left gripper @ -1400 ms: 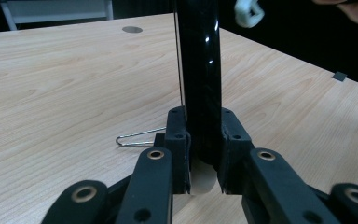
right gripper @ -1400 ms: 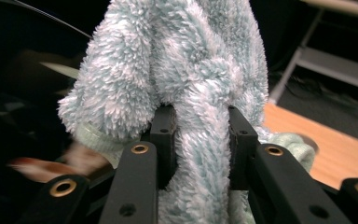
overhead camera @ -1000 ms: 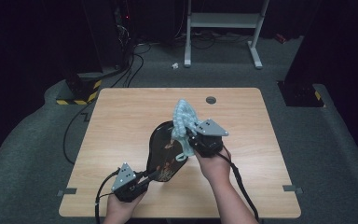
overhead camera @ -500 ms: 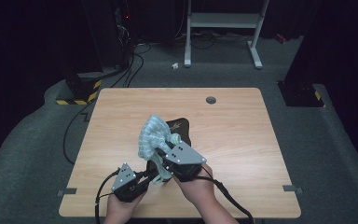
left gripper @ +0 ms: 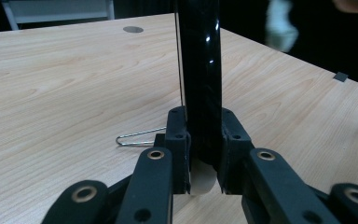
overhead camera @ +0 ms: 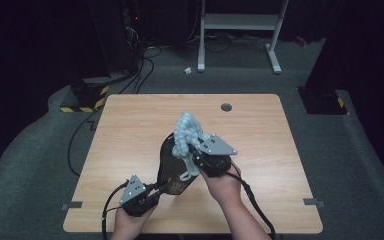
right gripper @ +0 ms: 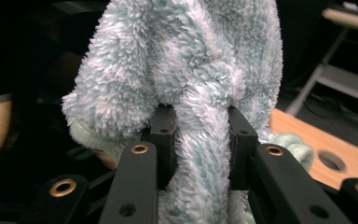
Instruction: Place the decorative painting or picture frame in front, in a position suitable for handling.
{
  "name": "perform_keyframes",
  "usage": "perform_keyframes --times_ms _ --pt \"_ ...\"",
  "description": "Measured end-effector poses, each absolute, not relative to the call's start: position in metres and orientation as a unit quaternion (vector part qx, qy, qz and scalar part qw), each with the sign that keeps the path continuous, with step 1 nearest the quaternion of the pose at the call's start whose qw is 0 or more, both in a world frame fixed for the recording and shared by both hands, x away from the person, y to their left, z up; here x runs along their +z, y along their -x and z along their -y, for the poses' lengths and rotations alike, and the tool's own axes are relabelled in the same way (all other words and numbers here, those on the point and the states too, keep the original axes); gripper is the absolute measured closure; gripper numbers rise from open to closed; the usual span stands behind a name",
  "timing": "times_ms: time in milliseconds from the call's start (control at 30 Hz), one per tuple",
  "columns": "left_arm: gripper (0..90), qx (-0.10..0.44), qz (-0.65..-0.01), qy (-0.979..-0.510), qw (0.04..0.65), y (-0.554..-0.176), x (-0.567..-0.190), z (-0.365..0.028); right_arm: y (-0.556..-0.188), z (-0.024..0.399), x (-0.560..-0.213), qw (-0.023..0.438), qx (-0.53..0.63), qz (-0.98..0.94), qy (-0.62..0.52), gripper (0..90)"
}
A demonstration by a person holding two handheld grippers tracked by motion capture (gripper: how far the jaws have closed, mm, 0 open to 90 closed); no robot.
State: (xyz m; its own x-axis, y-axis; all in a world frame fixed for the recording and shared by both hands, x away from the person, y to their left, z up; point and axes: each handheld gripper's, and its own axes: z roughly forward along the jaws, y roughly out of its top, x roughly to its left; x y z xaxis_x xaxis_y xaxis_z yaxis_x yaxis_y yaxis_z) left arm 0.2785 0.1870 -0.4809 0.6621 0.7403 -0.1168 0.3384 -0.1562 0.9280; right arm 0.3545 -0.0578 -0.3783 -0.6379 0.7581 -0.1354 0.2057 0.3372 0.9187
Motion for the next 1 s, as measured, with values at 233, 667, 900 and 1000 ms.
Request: perform_keyframes --times_ms 233,667,900,1000 --pt "77.3 0.188 -0.366 -0.737 0.536 -0.278 -0.481 -0.187 -0.383 0.078 -0.394 0.290 0.450 -0.761 -0.366 70.0" --pt "77.4 0.187 -0.368 -0.735 0.538 -0.278 -0.481 -0.186 -0.384 0.085 -0.410 0.295 0.418 -0.773 -0.377 70.0" --pt "77.4 0.189 -0.366 -0.736 0.537 -0.278 -0.481 -0.186 -0.359 0.073 -0.409 0.286 0.427 -0.787 -0.341 69.9" --pt "77.4 0.189 -0.367 -0.736 0.537 -0.278 -0.481 -0.186 -0.342 0.061 -0.407 0.284 0.436 -0.796 -0.308 69.9"
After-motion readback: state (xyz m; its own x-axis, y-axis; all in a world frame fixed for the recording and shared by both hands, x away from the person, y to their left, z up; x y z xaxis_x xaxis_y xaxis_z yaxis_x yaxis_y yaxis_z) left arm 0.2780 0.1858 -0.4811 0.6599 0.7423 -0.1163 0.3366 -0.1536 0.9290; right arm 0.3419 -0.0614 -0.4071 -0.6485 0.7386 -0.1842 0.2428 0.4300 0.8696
